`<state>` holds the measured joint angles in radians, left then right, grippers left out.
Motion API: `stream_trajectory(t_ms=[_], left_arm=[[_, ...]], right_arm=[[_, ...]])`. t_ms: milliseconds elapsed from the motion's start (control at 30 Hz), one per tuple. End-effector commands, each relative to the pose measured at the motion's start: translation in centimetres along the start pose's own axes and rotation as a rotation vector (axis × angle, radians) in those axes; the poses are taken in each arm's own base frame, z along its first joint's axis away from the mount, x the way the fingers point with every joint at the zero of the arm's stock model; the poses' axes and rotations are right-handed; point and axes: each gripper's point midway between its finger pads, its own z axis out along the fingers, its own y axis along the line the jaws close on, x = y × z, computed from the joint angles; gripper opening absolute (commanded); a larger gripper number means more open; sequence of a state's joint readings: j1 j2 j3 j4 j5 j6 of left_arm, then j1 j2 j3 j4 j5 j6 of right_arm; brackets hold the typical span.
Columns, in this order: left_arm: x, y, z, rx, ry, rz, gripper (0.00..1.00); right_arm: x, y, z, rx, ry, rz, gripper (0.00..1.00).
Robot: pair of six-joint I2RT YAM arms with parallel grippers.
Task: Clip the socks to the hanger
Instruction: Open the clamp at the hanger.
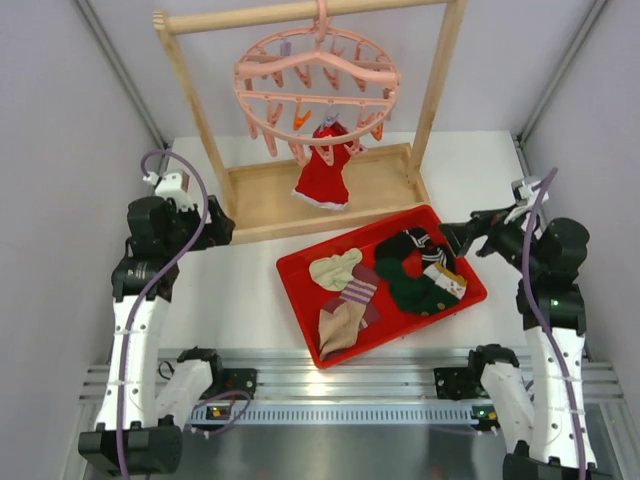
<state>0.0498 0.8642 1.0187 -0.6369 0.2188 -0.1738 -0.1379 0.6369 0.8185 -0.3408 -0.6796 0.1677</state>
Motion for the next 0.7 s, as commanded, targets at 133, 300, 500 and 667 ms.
stream_trajectory(t_ms=[133,300,500,667], left_arm=[[-4.2,-3.6,-2.1,0.163,-0.171,0.024,0.98],[-5.9,-6.1,-3.6,0.291,-0.26,0.03,0.98],[-7.9,-8.3,-5.2,0.41,-0.385,0.095,0.98],[-10.0,-8.5,-5.6,0.409,-0.463,0.147,0.98]], right_arm=[[-2.7,3.4,1.7,-0.147,-0.128,0.003,1.0],[-3.6,6.5,4.4,-0.177,-0.153,-0.109,1.0],[-4.7,11.7,7.4,-0.294,-0.241,-0.187,0.99],[-5.4,17.3,8.3,-0.392,-0.357,-0.317,0.89]])
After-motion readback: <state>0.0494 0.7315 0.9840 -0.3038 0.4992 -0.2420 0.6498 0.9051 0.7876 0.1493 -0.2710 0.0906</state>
